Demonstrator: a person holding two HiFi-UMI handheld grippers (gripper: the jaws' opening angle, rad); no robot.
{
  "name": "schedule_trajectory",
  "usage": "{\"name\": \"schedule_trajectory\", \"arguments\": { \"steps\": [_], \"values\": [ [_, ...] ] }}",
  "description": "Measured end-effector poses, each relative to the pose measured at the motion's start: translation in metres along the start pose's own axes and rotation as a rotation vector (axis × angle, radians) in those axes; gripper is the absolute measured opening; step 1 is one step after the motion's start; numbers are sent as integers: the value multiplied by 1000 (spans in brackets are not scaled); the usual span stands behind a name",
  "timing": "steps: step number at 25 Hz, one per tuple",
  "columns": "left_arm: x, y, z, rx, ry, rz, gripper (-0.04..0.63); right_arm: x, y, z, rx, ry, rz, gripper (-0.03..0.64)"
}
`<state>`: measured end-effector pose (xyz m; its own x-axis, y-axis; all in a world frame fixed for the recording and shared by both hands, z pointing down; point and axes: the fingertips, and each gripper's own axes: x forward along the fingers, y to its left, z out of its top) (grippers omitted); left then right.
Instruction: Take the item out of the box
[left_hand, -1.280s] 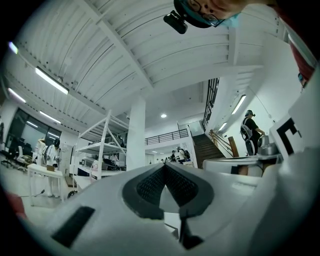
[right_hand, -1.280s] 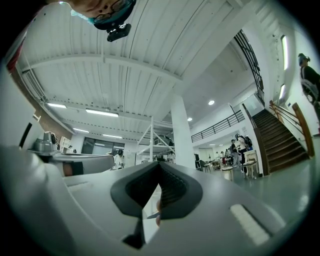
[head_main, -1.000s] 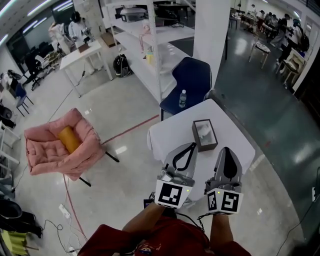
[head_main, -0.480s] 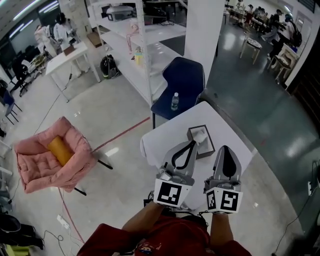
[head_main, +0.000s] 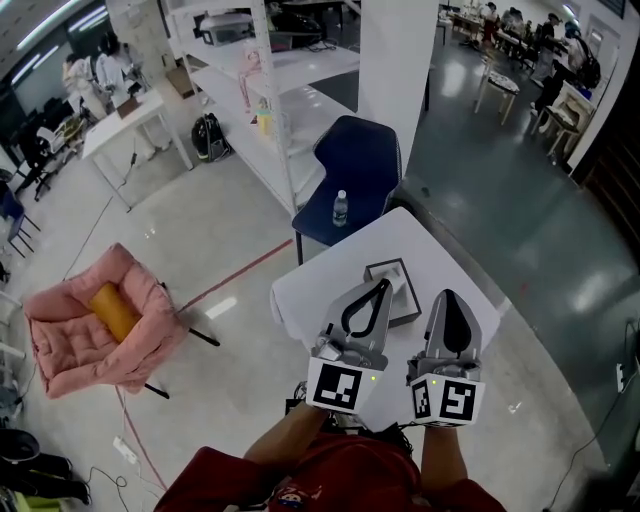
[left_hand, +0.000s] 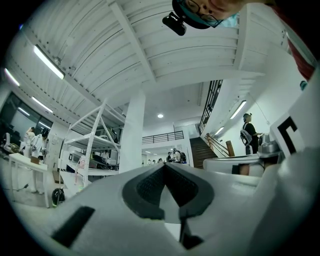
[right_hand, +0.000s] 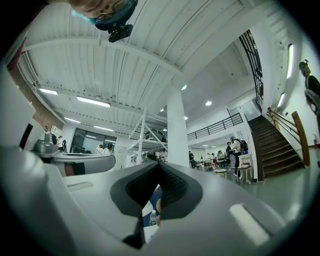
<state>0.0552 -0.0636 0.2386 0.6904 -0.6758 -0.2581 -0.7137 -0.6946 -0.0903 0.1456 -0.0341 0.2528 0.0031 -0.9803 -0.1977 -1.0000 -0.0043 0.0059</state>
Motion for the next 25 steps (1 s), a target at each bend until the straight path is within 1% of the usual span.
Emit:
{"name": "schedule_trajectory", "arguments": {
  "steps": [3, 9, 12, 18, 21, 25],
  "values": [
    [14, -7, -4, 3, 2, 16, 2, 10, -16, -2, 11, 1, 16, 0],
    [49, -10, -19, -4, -6, 75, 2, 37, -48, -14, 32, 5, 55, 0],
    [63, -13, -25, 11, 1, 98, 2, 46, -64, -22, 48, 16, 67, 0],
    [98, -24, -22, 8, 20, 162, 2, 70, -98, -24, 107, 46, 118, 0],
    [108, -27, -33, 3, 37, 197, 2, 79, -109, -39, 133, 66, 143, 0],
    [115, -32, -46, 21, 55, 230, 2, 84, -118, -59, 159, 100, 183, 0]
  ]
}}
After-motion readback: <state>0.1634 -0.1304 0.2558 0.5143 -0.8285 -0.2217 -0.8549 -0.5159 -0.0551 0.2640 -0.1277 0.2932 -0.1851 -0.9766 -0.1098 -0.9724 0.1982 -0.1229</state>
